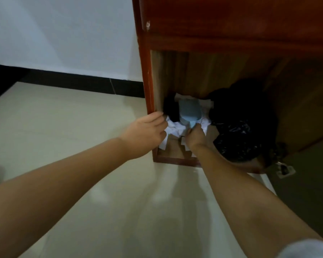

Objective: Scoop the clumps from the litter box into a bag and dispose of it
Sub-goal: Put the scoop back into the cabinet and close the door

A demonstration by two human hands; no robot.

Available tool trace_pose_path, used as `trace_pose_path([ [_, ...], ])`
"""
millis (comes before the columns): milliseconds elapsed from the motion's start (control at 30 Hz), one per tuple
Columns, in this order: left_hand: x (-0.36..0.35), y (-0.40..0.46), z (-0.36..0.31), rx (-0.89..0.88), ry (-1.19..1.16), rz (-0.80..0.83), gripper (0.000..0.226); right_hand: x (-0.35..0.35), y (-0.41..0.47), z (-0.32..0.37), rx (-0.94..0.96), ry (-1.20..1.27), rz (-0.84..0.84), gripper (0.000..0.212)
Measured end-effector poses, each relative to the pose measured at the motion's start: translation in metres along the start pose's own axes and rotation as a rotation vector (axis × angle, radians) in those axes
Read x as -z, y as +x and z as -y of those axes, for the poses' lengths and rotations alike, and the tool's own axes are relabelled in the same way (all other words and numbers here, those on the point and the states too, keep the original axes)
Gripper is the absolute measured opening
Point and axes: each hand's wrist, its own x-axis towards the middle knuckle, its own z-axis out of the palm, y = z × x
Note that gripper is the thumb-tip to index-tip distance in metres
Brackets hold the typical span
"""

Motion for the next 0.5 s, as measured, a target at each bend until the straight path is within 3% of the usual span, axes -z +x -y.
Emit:
trace_pose_path([
  [67,-0.003,0.001,-0.002,0.007,0.015,-0.046,0.04,-0.001,0.002,-0.009,-0.009,0.01,0.083,0.02],
  [167,-0.001,0.002,-0.003,0.022,0.024,-0.046,0.038,0.008,0.003,-0.016,0.023,0.037,0.123,0.034],
  [300,0.012,0.0,-0.009,0.069,0.049,-0.017,0.035,0.044,-0.018,-0.006,0.052,0.028,0.055,0.05],
  [500,0.067,0.012,-0.032,0.19,-0.247,0.156,0.031,0.161,-0.096,0.003,0.368,-0.112,-0.159,0.025],
])
